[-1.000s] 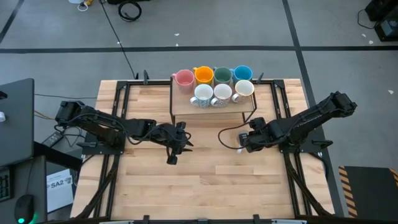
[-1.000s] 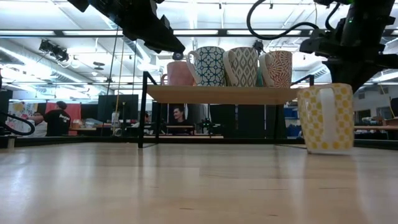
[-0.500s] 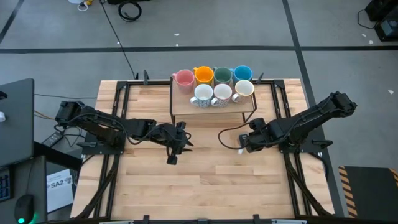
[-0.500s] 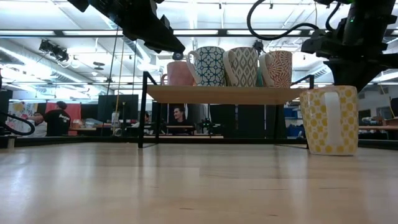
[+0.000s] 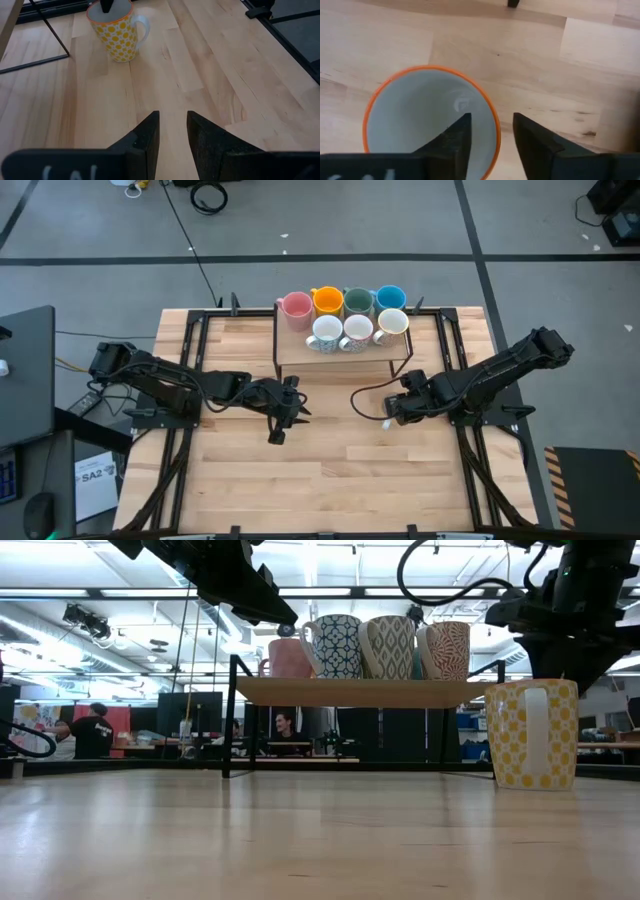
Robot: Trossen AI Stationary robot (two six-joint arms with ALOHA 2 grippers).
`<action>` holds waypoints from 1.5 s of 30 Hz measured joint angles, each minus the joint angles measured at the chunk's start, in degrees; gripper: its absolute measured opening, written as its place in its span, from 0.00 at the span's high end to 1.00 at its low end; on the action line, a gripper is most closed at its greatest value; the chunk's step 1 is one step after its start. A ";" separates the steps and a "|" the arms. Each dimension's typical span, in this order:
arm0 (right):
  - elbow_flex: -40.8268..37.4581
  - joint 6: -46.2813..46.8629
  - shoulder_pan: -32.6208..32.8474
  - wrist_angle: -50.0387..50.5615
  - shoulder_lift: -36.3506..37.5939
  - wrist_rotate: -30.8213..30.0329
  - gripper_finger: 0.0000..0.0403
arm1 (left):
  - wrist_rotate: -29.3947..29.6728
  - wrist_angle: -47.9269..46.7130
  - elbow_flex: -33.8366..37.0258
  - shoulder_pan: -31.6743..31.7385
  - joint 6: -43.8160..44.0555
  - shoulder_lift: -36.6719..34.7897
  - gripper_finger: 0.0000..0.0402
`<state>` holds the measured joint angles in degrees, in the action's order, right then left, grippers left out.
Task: Place coffee mugs
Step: Put the white-yellow mug on the shelf
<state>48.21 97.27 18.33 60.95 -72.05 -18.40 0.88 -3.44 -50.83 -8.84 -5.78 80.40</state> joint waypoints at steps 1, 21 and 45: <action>0.00 -0.42 -0.02 0.02 0.00 -0.51 0.61 | -0.01 0.00 0.00 -0.01 0.02 0.00 0.74; -0.04 -34.42 -4.16 -2.54 0.00 -4.60 0.52 | 0.00 0.00 0.00 0.00 0.11 0.00 0.74; -0.04 -42.52 -12.13 -5.52 0.04 6.45 0.90 | 0.00 0.00 0.00 0.00 0.11 0.00 0.74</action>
<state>48.16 54.75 6.20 55.42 -72.01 -11.95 0.89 -3.44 -50.83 -8.84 -5.67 80.40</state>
